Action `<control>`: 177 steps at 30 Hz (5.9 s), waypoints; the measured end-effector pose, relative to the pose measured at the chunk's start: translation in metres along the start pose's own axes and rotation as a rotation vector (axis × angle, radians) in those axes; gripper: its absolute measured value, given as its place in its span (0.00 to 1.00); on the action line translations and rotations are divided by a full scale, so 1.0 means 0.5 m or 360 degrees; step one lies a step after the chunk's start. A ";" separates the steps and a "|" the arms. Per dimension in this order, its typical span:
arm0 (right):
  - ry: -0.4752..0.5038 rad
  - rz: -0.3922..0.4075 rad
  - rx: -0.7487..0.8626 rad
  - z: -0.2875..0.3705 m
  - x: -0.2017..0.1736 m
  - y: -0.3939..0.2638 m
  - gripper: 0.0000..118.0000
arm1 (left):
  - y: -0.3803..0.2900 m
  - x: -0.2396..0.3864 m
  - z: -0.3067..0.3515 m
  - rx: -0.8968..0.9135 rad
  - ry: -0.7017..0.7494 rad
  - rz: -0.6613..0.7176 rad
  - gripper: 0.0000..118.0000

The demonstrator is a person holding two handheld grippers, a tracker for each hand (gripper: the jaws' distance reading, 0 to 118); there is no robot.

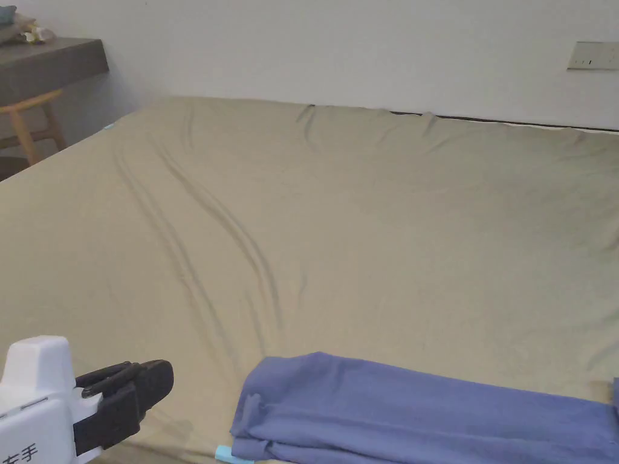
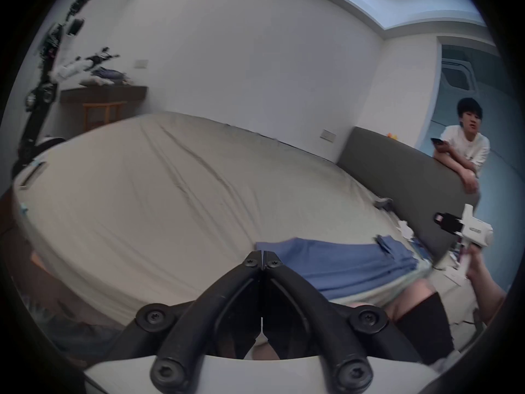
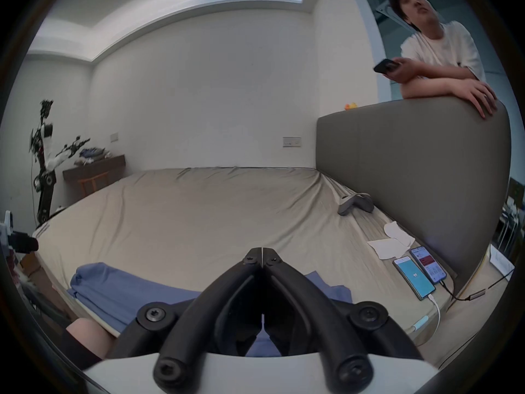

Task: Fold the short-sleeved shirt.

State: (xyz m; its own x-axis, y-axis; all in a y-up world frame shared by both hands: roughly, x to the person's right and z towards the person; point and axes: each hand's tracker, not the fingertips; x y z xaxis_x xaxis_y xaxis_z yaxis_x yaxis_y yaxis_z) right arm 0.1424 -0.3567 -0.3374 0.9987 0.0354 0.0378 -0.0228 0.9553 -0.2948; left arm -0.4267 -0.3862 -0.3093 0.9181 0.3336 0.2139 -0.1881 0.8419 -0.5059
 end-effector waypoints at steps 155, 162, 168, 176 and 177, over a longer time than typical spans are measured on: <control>0.0501 0.0092 -0.0211 -0.015 -0.075 -0.052 0.00 | 0.228 0.320 -0.422 -0.1084 0.0178 -0.0030 0.10; 0.0470 0.0083 -0.0194 -0.033 -0.055 -0.063 0.00 | 0.092 0.469 -0.571 -0.1265 0.0163 -0.0121 0.22; 0.0412 0.0007 -0.0258 -0.055 -0.015 -0.077 0.00 | 0.077 0.555 -0.623 -0.1228 -0.0135 -0.0017 0.60; 0.0400 -0.0097 -0.0285 -0.070 0.004 -0.081 0.00 | 0.109 0.522 -0.503 -0.1080 0.0114 -0.0469 0.00; 0.0403 -0.0098 -0.0294 -0.070 0.001 -0.082 0.00 | 0.100 0.502 -0.506 -0.1051 0.0261 -0.0487 0.00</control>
State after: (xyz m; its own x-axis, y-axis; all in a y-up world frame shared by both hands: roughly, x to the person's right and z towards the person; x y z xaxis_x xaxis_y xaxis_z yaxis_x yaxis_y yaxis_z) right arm 0.1453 -0.4062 -0.3585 0.9783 -0.1170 -0.1711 0.0236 0.8831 -0.4687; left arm -0.1175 -0.3678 -0.4920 0.9457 0.0141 0.3247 0.2858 0.4399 -0.8514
